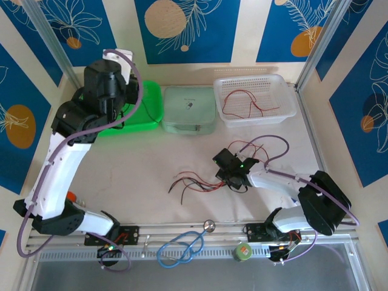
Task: Untangle the cables
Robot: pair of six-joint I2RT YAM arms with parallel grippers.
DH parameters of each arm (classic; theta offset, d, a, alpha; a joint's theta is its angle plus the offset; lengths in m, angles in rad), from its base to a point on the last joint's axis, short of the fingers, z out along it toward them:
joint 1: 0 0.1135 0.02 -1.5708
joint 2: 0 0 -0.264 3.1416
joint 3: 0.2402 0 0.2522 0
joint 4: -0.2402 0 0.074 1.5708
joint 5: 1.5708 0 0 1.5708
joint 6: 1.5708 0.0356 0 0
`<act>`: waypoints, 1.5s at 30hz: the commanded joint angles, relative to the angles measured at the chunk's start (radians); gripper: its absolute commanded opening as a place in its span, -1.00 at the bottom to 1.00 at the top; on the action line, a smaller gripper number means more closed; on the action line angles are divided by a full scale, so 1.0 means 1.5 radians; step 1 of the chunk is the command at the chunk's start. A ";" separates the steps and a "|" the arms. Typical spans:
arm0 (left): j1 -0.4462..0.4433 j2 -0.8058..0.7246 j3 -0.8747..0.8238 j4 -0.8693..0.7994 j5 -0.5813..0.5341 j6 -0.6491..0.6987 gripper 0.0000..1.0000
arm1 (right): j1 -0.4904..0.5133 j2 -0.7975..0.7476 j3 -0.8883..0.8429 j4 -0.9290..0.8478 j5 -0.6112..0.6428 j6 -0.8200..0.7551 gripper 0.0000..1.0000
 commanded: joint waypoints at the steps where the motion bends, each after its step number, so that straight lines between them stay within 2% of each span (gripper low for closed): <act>1: 0.040 0.025 0.012 0.047 -0.025 0.060 -1.00 | -0.003 0.017 0.010 0.013 -0.012 -0.028 -1.00; 12: 0.175 0.198 0.068 0.209 -0.051 0.157 -1.00 | 0.015 0.033 0.026 0.036 -0.041 -0.053 -1.00; 18: 0.211 0.292 0.082 0.234 -0.056 0.168 -1.00 | 0.023 0.009 0.030 0.018 -0.035 -0.060 -1.00; 25: 0.243 0.353 0.069 0.246 -0.060 0.168 -1.00 | 0.021 -0.042 0.028 -0.016 -0.015 -0.067 -1.00; 31: 0.273 0.394 0.031 0.261 -0.001 0.128 -1.00 | 0.017 -0.092 0.029 -0.031 -0.010 -0.090 -0.97; 33: 0.280 0.416 0.021 0.259 0.028 0.114 -1.00 | 0.016 -0.105 0.034 -0.027 -0.026 -0.113 -0.80; 38: 0.286 0.474 -0.011 0.256 0.095 0.063 -1.00 | 0.016 -0.124 0.078 -0.043 -0.084 -0.171 0.05; 41: 0.286 0.489 -0.038 0.265 0.136 0.037 -1.00 | 0.018 -0.125 0.118 -0.085 -0.096 -0.186 0.27; 45: 0.286 0.491 -0.068 0.273 0.161 0.014 -1.00 | 0.020 -0.125 0.160 -0.155 -0.088 -0.189 0.31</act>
